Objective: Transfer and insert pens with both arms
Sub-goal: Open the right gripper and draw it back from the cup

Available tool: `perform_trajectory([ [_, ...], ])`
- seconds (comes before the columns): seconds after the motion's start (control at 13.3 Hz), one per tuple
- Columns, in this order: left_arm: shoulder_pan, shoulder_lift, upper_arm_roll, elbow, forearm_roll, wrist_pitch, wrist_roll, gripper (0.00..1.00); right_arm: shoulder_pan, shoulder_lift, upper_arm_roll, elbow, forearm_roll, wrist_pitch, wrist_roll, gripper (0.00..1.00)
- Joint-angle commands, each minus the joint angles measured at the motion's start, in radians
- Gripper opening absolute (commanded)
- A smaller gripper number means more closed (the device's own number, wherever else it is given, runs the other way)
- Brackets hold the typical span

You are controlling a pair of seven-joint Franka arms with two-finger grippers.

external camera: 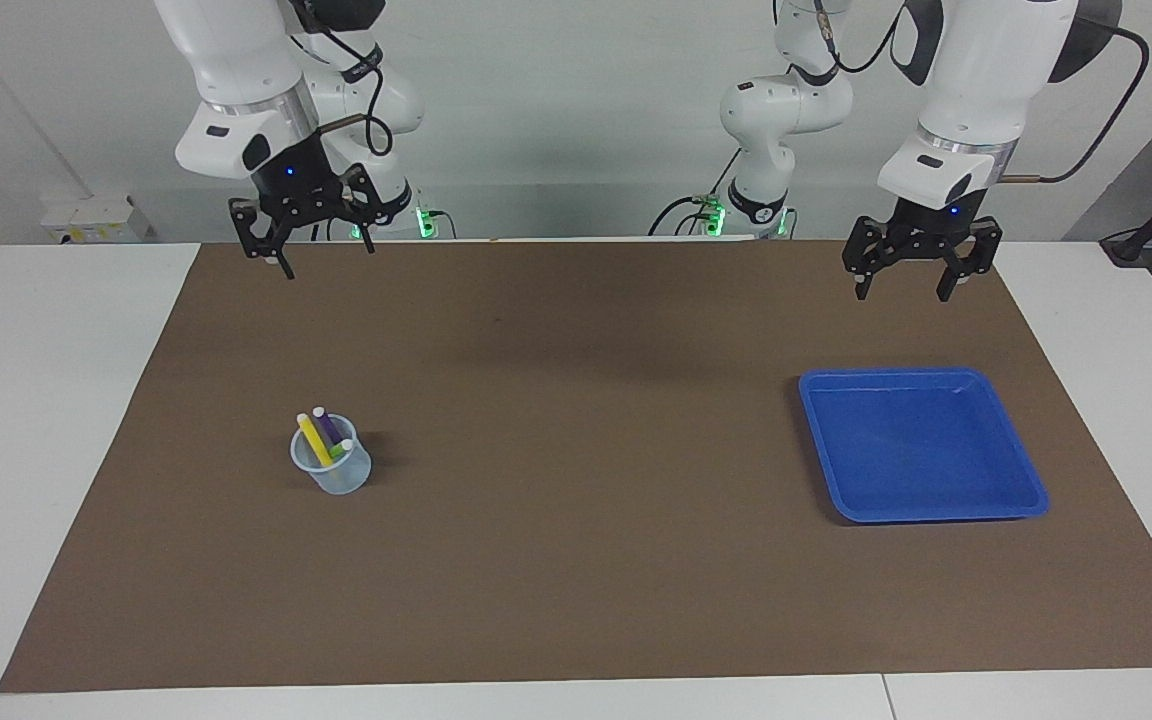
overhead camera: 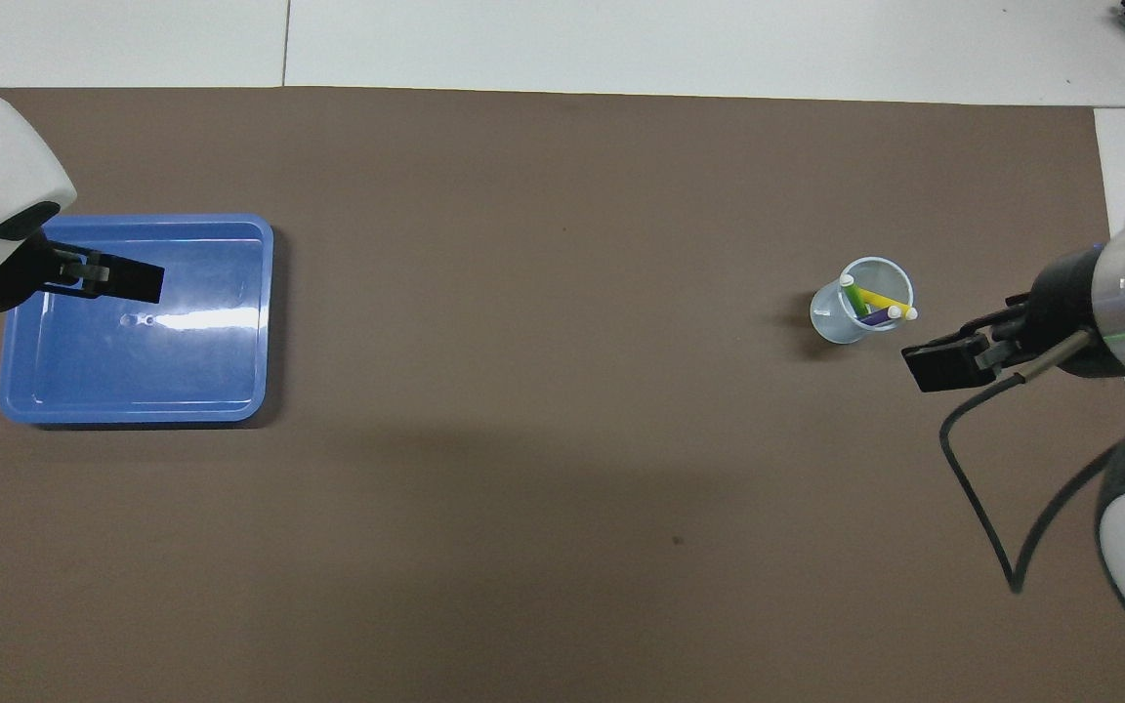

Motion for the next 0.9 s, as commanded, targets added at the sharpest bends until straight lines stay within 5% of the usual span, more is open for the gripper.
perform_trajectory([
  [0.0,0.008,0.003,0.006,0.043,0.023,-0.057,0.061,1.00,-0.014,0.000,0.004,-0.001,0.002,-0.037,0.013,1.00],
  [0.83,0.003,-0.023,0.007,0.003,-0.028,-0.060,0.085,1.00,0.012,0.025,-0.008,-0.015,-0.012,0.010,0.156,1.00],
])
